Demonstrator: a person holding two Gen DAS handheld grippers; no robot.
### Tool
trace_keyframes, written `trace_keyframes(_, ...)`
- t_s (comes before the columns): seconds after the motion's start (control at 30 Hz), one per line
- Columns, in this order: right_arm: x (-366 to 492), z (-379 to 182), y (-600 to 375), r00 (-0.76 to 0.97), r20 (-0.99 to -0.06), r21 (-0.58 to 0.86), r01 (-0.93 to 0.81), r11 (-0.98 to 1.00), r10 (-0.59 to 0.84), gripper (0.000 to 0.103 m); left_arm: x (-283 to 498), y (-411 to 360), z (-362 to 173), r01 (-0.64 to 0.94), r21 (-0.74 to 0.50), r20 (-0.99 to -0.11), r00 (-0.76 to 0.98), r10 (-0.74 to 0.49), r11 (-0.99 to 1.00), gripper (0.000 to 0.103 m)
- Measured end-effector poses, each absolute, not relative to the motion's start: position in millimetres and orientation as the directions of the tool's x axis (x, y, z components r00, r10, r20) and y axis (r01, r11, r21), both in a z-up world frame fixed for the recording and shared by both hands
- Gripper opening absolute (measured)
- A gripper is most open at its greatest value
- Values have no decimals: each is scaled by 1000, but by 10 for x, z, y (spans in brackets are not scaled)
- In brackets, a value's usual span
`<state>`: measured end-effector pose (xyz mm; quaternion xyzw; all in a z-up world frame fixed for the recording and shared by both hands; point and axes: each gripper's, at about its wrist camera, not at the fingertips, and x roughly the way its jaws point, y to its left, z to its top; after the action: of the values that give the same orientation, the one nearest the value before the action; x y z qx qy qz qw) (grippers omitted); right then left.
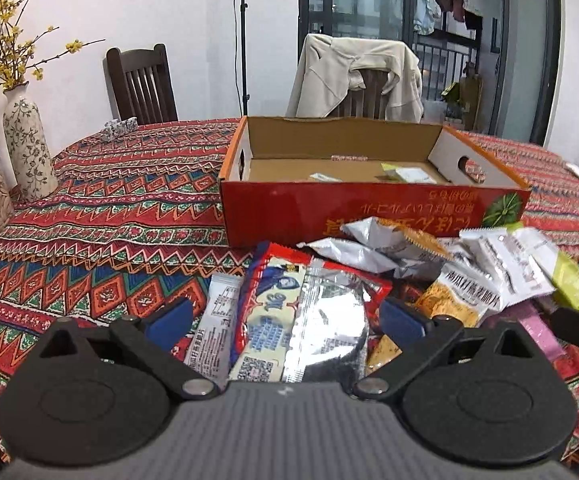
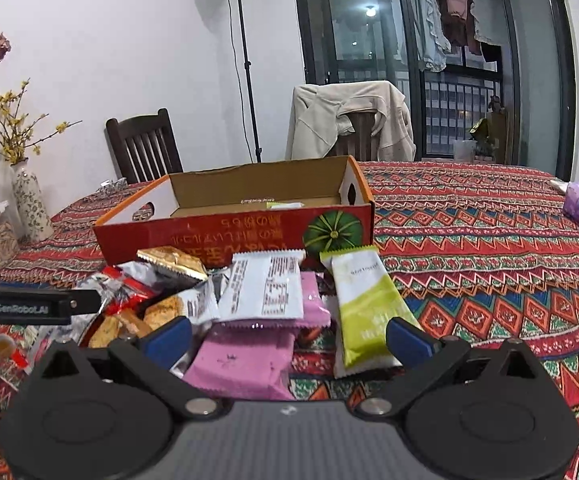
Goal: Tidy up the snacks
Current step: 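Grasp the blue-white wrapper with the left tool while the right tool grasps the white packet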
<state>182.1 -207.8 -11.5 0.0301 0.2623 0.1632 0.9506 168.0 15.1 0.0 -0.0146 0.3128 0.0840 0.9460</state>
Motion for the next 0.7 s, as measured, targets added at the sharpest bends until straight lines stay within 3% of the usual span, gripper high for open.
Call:
trace_keyframes(0.07, 1810, -144, -2092, 807, -485, 145, -304, 941, 336, 103, 1717, 149, -40, -177, 36, -609, 776, 162, 984, 98)
trace_keyframes(0.2, 1826, -166, -2104, 809, -483, 138, -309, 941, 336, 103, 1774, 181, -87, -178, 29, -633, 758, 156, 984, 77)
trace_keyframes(0.33, 1828, -179, -2126, 813, -474, 138, -310, 941, 337, 103, 1762, 181, -129, -161, 28, -641, 754, 141, 987, 67)
trace_keyframes(0.7, 1830, -188, -2181, 817, -468, 143, -307, 941, 337, 103, 1643, 250, -14, -184, 0, -601, 786, 147, 983, 64)
